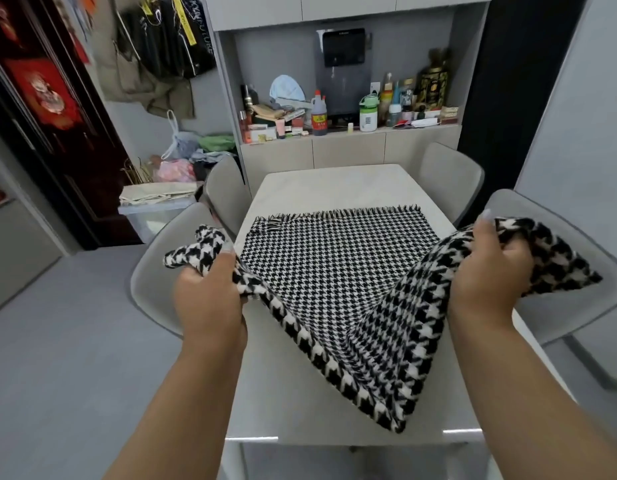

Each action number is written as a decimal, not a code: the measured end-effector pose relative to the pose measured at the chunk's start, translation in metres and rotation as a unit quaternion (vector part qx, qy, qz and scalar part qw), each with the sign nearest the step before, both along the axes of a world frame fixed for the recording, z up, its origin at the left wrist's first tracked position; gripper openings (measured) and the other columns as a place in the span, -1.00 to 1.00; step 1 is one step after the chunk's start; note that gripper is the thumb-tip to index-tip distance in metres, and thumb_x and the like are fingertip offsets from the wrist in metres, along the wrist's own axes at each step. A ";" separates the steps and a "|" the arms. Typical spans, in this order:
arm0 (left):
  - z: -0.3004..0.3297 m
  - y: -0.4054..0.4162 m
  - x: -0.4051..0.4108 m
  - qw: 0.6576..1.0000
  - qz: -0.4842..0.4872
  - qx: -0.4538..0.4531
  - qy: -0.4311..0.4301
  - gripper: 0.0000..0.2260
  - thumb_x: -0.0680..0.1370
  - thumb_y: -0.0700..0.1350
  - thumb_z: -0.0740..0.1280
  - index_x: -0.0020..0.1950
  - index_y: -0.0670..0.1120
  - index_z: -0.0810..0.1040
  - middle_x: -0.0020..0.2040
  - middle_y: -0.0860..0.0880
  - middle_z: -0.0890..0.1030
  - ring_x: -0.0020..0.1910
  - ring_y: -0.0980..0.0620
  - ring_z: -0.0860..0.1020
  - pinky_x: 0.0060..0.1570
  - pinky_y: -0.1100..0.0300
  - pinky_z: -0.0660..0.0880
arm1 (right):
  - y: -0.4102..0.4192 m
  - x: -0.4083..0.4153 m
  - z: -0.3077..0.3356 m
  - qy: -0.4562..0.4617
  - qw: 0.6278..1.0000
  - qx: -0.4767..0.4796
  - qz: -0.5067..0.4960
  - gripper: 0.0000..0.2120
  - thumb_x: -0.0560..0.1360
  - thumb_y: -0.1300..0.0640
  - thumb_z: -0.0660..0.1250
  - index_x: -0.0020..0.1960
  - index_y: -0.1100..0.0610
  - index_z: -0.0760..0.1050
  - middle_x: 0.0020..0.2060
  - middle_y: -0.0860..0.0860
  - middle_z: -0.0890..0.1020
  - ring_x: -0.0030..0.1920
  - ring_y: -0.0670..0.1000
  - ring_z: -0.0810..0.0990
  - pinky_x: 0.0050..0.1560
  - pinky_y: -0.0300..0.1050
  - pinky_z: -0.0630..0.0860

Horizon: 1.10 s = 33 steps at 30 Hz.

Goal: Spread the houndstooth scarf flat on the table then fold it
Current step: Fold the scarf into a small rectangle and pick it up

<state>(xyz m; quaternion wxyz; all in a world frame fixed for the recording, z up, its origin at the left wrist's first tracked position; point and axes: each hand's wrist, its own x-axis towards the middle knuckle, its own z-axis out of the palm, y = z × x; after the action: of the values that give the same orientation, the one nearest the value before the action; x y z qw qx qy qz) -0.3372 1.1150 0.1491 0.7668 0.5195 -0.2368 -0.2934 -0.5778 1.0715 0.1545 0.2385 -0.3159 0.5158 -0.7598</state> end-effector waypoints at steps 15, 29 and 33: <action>-0.022 -0.181 0.030 0.994 0.057 0.055 0.073 -0.82 0.65 -0.19 0.16 0.22 -0.22 0.41 -0.13 -0.09 0.49 -0.64 0.19 0.49 -0.45 0.27 0.49 | -0.203 -0.052 -0.050 0.050 0.987 0.149 -0.021 -0.73 0.58 0.01 0.20 -0.24 0.11 0.36 -0.23 0.02 0.48 -0.13 0.01 0.41 -0.07 -0.15 0.32; -0.069 -0.408 0.095 0.978 0.064 0.112 0.164 -0.71 0.54 -0.38 0.00 0.18 -0.18 0.37 0.21 -0.20 0.54 -0.37 0.06 0.62 -0.42 0.21 0.57 | -0.434 -0.054 -0.096 0.097 0.964 0.249 -0.008 -0.73 0.58 0.01 0.19 -0.11 0.22 0.40 -0.16 0.14 0.50 -0.13 0.07 0.46 -0.08 -0.09 0.33; -0.077 -0.459 0.093 0.975 0.071 0.134 0.163 -0.68 0.69 -0.19 -0.01 0.44 -0.17 0.23 0.36 -0.21 0.46 0.05 -0.19 0.65 -0.11 0.07 0.64 | -0.477 -0.043 -0.115 0.104 0.953 0.284 -0.011 -0.65 0.60 0.01 0.19 -0.22 0.26 0.40 -0.19 0.18 0.51 -0.04 0.23 0.57 -0.07 -0.01 0.39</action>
<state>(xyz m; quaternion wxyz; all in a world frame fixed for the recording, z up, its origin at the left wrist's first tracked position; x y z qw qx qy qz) -0.2445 0.6558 0.0725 0.7374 0.5781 -0.0299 -0.3481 -0.6206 0.5941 0.0398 0.2554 -0.3067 0.7355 -0.5475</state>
